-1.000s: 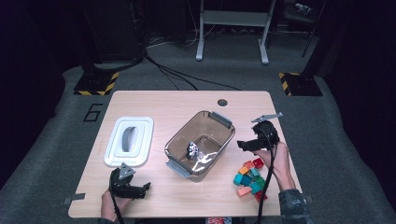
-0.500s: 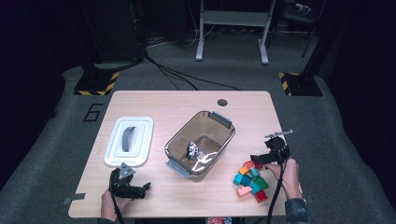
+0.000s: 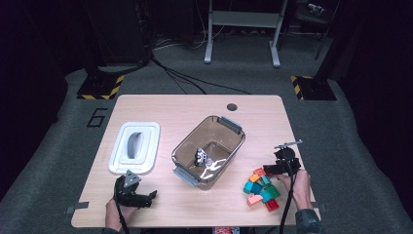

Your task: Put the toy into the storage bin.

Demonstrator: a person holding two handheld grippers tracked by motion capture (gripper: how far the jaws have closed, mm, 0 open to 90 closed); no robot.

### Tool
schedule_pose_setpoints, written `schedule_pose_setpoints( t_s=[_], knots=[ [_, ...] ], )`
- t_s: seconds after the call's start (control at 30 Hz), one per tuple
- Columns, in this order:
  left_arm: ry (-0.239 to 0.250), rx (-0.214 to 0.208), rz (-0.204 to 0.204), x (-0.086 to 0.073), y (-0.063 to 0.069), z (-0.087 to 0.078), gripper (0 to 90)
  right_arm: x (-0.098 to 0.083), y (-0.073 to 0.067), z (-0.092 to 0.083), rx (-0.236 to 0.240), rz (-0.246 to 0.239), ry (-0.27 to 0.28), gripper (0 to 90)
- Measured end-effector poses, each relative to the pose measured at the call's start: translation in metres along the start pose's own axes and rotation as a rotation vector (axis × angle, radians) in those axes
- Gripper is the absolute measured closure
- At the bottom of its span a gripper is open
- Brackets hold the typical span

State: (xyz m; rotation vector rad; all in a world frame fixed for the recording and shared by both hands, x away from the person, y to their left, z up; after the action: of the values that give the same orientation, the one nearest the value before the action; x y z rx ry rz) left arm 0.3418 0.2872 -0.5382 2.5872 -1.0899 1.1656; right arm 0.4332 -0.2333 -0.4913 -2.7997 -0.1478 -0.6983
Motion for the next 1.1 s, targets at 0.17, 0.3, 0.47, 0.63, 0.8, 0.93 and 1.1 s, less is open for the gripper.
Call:
schedule_pose_setpoints(
  t_s=[0.17,0.3,0.47,0.63,0.8,0.93,1.1],
  knots=[
    [0.001,0.0,-0.001,0.0,0.0,0.0,0.5,0.0,-0.001,0.003,-0.016,-0.004,-0.019,49.6],
    [0.001,0.002,-0.001,0.0,0.0,0.0,0.5,-0.003,-0.001,0.009,-0.028,0.003,-0.042,55.3],
    [0.001,-0.001,-0.002,0.0,0.0,0.0,0.5,-0.002,0.002,0.009,-0.024,0.01,-0.029,58.6],
    [0.002,-0.001,-0.003,0.0,0.0,0.0,0.5,0.0,0.001,0.005,-0.027,0.009,-0.012,58.7],
    [0.002,0.0,-0.002,0.0,0.0,0.0,0.5,0.007,0.002,-0.007,-0.001,0.028,0.034,58.7],
    [0.001,0.0,-0.002,0.0,0.0,0.0,0.5,0.013,-0.001,-0.017,0.006,0.022,0.059,58.7],
    [0.002,0.0,-0.003,0.0,0.0,0.0,0.5,0.022,-0.008,-0.031,0.026,0.013,0.09,58.7]
  ],
)
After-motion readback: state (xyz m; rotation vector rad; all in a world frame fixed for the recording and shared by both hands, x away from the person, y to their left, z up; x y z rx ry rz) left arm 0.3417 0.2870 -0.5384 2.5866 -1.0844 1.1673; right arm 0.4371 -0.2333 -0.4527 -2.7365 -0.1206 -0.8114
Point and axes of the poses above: each handheld gripper's, and its own axes: z roughly forward along the jaws, x roughly out of its top, y roughly to its right, the point moved 1 cm from there along z, roughly forward along the jaws, and after that the axes turned 15 degrees about z, right-handed, at the moved point
